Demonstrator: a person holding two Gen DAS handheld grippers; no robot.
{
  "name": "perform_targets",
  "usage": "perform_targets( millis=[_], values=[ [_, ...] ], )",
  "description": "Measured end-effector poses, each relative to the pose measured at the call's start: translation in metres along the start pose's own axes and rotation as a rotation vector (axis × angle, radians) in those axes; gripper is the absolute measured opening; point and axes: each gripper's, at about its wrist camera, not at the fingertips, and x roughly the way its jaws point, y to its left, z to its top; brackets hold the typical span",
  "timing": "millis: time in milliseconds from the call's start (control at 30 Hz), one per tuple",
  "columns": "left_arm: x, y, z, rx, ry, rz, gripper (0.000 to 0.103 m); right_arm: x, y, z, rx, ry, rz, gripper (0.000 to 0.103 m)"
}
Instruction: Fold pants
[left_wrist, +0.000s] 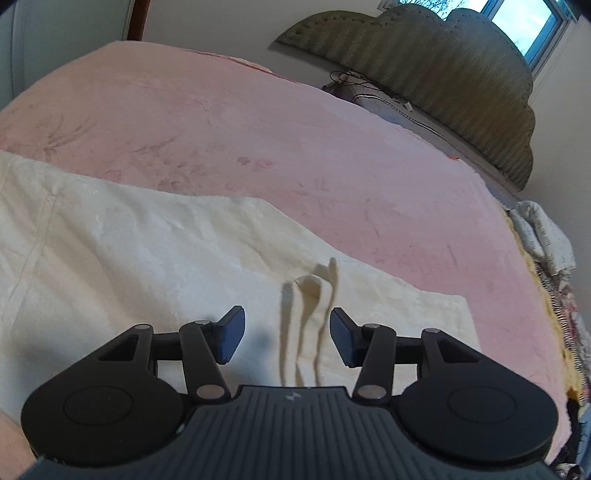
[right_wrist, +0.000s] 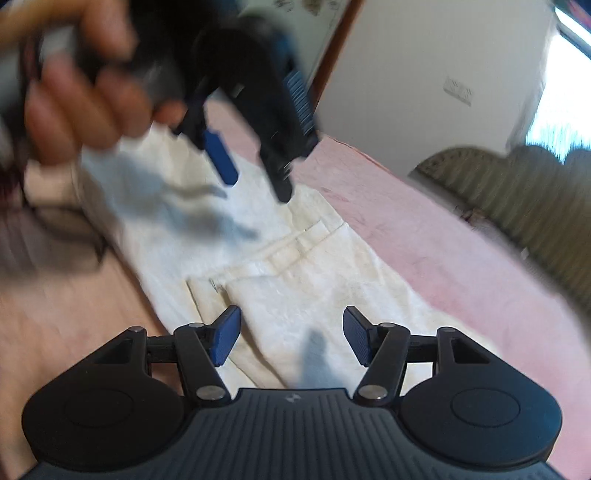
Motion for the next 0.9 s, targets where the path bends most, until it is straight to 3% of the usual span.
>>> perform_targets(
  millis=[33,133,200,233,300,467,600,633,733,833,900],
  values=[
    [0.001,0.0,0.0,-0.025,0.023,-0.039,0.057,0.001,0.003,0.0,-0.04,0.004,-0.004,0.059],
    [0.009,0.004,-0.002,-0.096,0.103,-0.142,0.058,0.008,0.012,0.003,-0.086,-0.001,0.001,0.042],
    [0.016,0.006,-0.005,-0.137,0.157,-0.193,0.058,0.013,0.015,0.006,-0.107,-0.007,0.002,0.015],
    [0.019,0.008,-0.007,-0.159,0.178,-0.21,0.058,0.019,0.016,0.007,-0.113,-0.001,-0.005,0.012],
    [0.023,0.011,-0.009,-0.187,0.201,-0.237,0.059,0.015,0.011,0.008,-0.071,-0.017,0.003,0.01],
    [0.046,0.014,-0.012,-0.269,0.276,-0.323,0.064,-0.004,-0.043,0.007,0.247,-0.096,0.101,0.008],
    [0.082,0.019,-0.02,-0.434,0.374,-0.4,0.063,-0.015,-0.069,0.002,0.379,-0.141,0.178,0.008],
    [0.091,0.023,-0.023,-0.493,0.396,-0.386,0.06,-0.018,-0.071,0.001,0.398,-0.145,0.188,0.008],
    [0.103,0.031,-0.026,-0.561,0.391,-0.369,0.034,-0.02,-0.068,0.0,0.377,-0.121,0.219,0.008],
    [0.105,0.033,-0.026,-0.563,0.373,-0.363,0.019,-0.022,-0.071,0.001,0.378,-0.128,0.242,0.008],
    [0.104,0.03,-0.025,-0.534,0.358,-0.363,0.006,-0.024,-0.091,-0.003,0.481,-0.177,0.284,0.009]
  ],
)
